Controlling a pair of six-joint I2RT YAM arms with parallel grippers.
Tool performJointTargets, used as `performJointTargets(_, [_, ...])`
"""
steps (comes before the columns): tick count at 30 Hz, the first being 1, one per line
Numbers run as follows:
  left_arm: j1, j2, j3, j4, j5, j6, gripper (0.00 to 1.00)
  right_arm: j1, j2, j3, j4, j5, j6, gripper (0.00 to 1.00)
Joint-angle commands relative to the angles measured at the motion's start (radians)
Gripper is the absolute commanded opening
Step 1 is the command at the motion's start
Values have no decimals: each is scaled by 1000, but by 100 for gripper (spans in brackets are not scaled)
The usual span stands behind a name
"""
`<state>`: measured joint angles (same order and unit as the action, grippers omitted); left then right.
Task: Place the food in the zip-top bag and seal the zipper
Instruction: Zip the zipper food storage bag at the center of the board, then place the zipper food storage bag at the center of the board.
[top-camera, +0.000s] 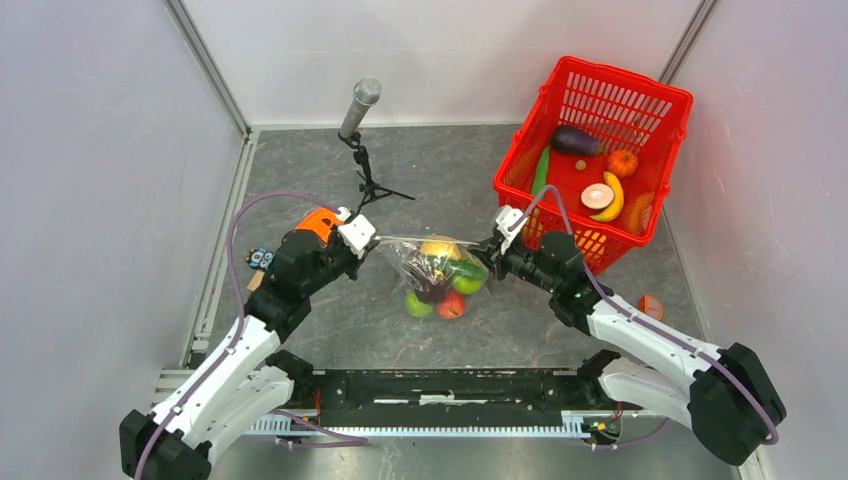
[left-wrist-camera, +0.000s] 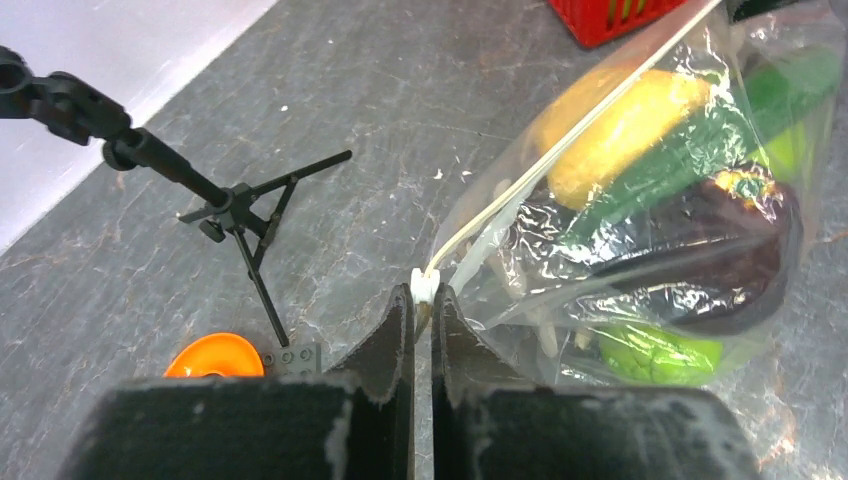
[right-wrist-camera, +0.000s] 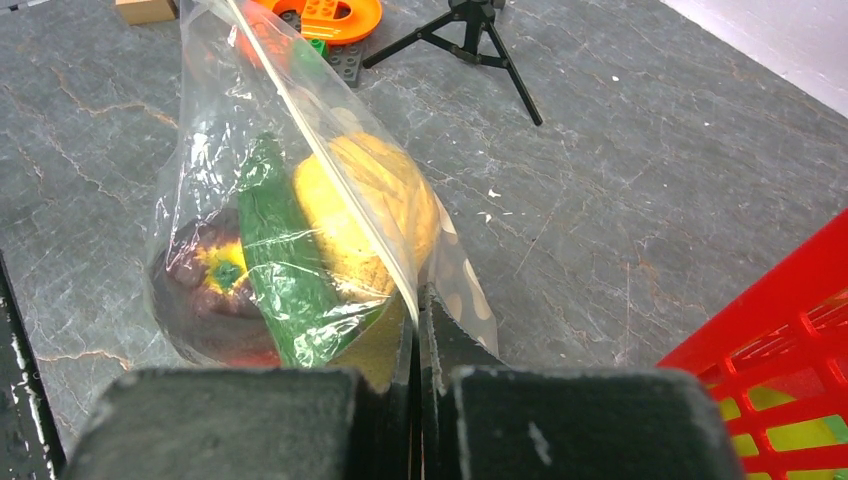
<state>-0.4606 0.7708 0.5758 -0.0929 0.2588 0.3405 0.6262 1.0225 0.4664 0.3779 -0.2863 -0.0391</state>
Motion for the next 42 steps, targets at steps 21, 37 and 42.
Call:
performJointTargets(21, [38,-198,-23,168,-480,-385,100,27,83,305,-38,-134,-9,0])
performJointTargets(37, [54,-323,84,-50,-750,-549,100,403,139,242,-276,-40,-200,38])
performJointTargets(42, [54,-207,181,-165,-680,-561,100,435,0,181,-217,-29,-182,72])
